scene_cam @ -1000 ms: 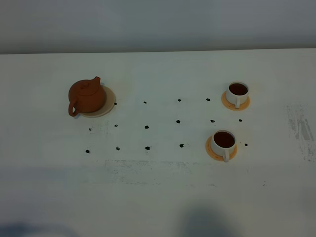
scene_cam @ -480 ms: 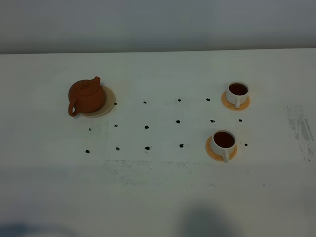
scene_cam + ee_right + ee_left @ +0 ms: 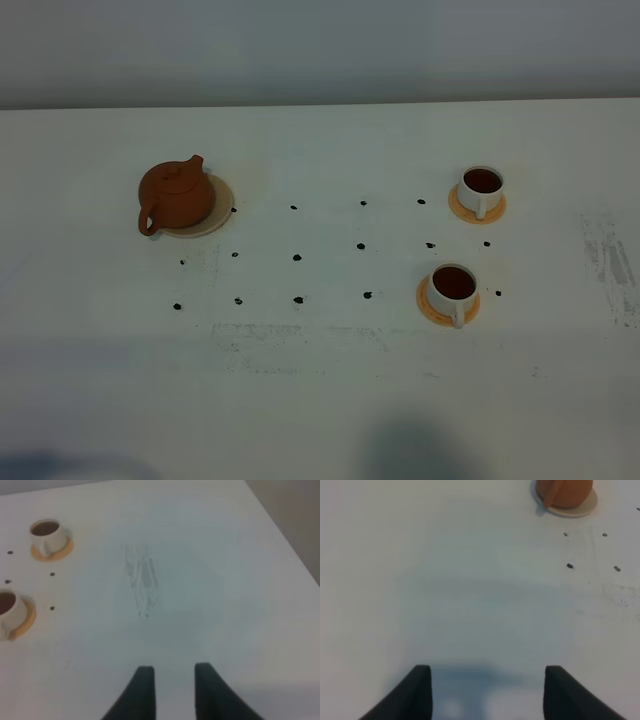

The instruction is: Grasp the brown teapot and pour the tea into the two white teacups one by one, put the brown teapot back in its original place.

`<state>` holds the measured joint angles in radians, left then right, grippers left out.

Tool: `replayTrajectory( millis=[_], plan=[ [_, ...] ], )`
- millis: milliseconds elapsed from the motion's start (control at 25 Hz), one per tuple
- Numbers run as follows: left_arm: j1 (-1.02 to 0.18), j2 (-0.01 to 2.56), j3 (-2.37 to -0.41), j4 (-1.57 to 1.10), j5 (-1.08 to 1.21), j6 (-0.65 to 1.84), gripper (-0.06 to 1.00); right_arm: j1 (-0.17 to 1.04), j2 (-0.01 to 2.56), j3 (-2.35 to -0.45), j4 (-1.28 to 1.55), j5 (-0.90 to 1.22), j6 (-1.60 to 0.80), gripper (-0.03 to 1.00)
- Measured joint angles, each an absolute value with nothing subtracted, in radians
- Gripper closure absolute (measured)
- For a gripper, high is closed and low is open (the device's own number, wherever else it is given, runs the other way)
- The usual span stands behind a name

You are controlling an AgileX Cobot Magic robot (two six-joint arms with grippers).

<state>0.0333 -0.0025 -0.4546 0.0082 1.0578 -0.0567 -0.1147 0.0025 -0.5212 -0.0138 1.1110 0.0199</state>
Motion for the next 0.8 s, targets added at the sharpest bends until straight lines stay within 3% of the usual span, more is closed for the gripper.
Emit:
replayTrajectory(
  millis=[200, 480, 800],
  plan=[
    [0.033, -0.003, -0.455, 0.008, 1.058, -0.057, 0.46, -0.102, 0.003, -0.521, -0.015, 1.111, 0.020, 0.75],
    [0.033, -0.003, -0.455, 0.008, 1.058, -0.057, 0.46, 0.029, 0.003, -0.521, -0.014, 1.111, 0.020, 0.75],
    [0.033, -0.003, -0.455, 0.008, 1.058, -0.057, 0.46, 0.037, 0.003, -0.521, -0.014, 1.111, 0.020, 0.75]
  ],
)
